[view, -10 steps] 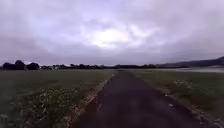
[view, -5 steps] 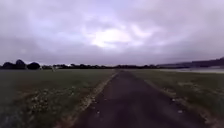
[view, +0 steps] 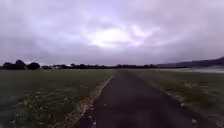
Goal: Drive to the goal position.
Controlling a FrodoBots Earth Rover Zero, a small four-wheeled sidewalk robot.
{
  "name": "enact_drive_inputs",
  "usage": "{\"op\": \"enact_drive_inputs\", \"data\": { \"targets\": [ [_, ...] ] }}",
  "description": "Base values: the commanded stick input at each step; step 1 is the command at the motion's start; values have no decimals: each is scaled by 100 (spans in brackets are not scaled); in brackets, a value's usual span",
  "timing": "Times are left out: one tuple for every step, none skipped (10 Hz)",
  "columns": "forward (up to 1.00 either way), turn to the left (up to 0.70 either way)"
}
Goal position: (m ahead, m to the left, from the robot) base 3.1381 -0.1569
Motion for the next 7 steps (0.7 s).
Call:
{"op": "enact_drive_inputs", "data": {
  "targets": [
    [50,0],
    [50,-10],
    [50,-22],
    [50,-25],
    [50,-25],
    [50,-25],
    [50,-25]
  ]
}}
